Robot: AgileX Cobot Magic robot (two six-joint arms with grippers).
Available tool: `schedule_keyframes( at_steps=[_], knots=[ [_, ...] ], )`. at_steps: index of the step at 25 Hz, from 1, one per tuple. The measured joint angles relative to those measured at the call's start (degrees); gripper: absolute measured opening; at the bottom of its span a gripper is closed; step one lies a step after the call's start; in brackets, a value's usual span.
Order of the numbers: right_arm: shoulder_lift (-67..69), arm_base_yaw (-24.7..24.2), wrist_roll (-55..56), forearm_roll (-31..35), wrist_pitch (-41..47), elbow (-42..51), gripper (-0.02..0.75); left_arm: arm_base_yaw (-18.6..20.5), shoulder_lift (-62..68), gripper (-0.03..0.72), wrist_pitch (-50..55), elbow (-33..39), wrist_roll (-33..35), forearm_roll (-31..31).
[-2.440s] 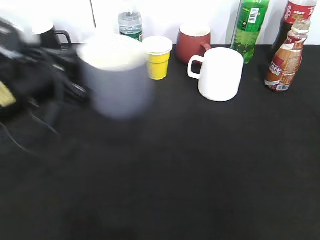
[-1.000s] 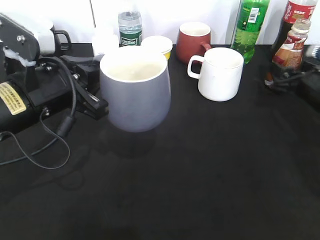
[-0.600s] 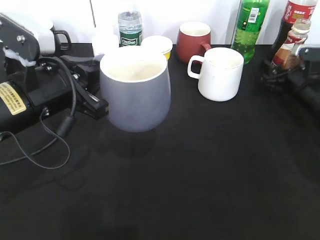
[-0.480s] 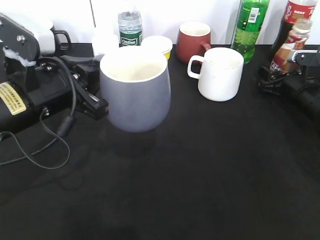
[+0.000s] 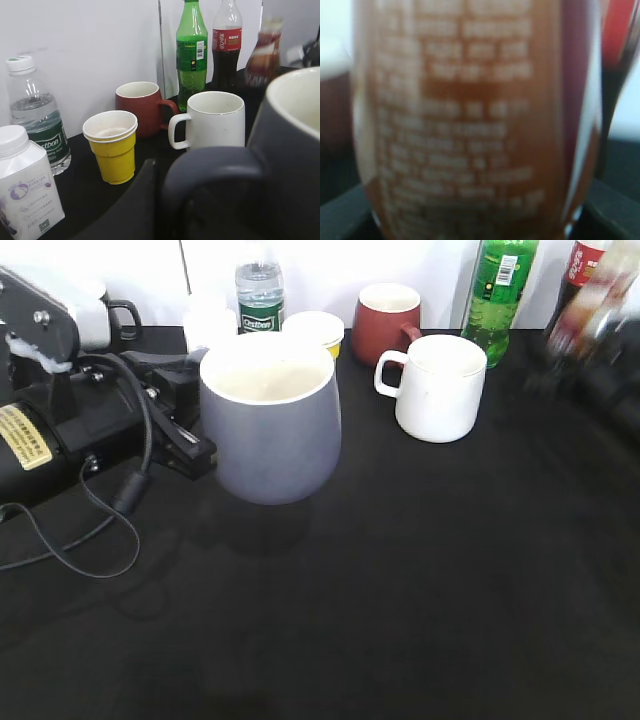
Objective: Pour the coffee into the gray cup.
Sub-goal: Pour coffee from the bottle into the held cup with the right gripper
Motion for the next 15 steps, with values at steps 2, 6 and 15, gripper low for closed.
schedule_keyframes(
  at_steps=[2, 6, 15],
  knots=[
    [-7.13, 0.0, -0.11, -1.83, 0.33, 3.33, 0.533, 0.0, 0.0, 0.051, 0.0, 0.0, 0.0, 0.0],
    [-19.41, 3.38, -0.11, -7.99, 10.03, 6.02, 0.533, 0.0, 0.0, 0.051, 0.0, 0.0, 0.0, 0.0],
    [-23.34, 27.05, -3.65, -9.18, 16.45, 6.07, 0.533, 0.0, 0.0, 0.051, 0.0, 0.0, 0.0, 0.0]
  ],
)
